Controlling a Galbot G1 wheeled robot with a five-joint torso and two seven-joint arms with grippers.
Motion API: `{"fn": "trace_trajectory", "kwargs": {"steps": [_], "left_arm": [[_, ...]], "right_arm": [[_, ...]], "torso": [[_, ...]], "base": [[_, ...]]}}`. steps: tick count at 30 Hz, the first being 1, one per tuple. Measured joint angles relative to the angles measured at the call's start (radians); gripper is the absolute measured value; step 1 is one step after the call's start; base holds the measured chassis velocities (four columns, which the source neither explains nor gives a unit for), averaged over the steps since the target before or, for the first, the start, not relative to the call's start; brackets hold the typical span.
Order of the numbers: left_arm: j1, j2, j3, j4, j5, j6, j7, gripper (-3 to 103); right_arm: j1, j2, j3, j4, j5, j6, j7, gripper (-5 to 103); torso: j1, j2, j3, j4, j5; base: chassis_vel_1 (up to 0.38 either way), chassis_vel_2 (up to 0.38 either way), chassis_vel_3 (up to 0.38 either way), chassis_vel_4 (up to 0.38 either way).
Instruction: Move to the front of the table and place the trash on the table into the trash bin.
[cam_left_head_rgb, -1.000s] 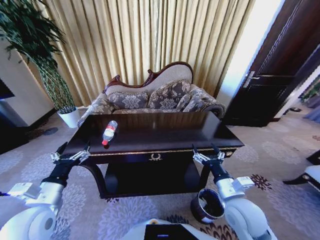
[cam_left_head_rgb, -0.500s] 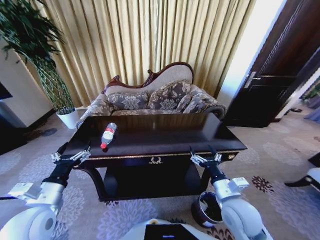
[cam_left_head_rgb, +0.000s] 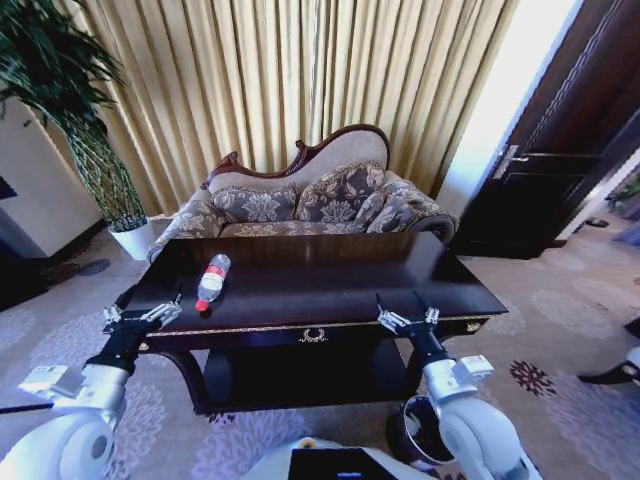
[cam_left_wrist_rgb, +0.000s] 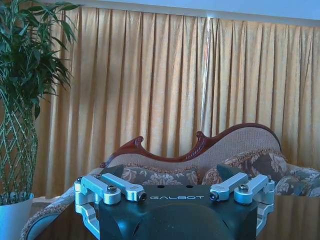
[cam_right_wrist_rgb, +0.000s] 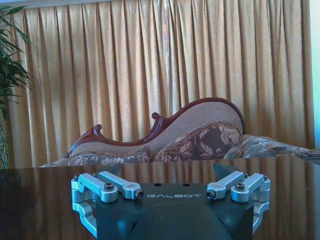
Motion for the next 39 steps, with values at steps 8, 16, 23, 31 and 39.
{"fn": "trace_trajectory", "kwargs": {"steps": [8,16,23,31,39], "left_arm": [[-0.004,0.005,0.002,0.006,-0.002,0.000,-0.006,100],[-0.060,0.055,0.047,0.017,-0.010,0.061,-0.071,100],[-0.180,0.168,0.084,0.008,-0.085,0.282,-0.204,100],[-0.250,0.289,0.118,0.030,-0.138,0.427,-0.286,100],[-0.252,0.325,0.152,0.075,-0.142,0.430,-0.285,100]], "right_arm": [[-0.002,0.003,-0.016,0.000,-0.011,0.006,0.000,100],[-0.002,0.006,-0.034,-0.014,-0.028,0.008,0.001,100],[-0.010,0.015,-0.050,-0.016,-0.052,0.017,0.002,100],[-0.012,0.020,-0.058,-0.008,-0.056,0.019,0.002,100],[-0.015,0.025,-0.062,-0.009,-0.060,0.023,0.002,100]], "torso": [[0.000,0.000,0.000,0.0000,0.0000],[0.000,0.000,0.000,0.0001,-0.0001],[0.000,0.000,0.000,-0.0001,0.0000],[0.000,0.000,0.000,0.0000,0.0000],[0.000,0.000,0.000,0.0001,-0.0001]], "base": [[-0.063,0.073,0.066,-0.075],[-0.010,0.012,0.011,-0.016],[0.000,0.000,0.000,0.000],[0.000,0.000,0.000,0.000],[0.000,0.000,0.000,0.000]]}}
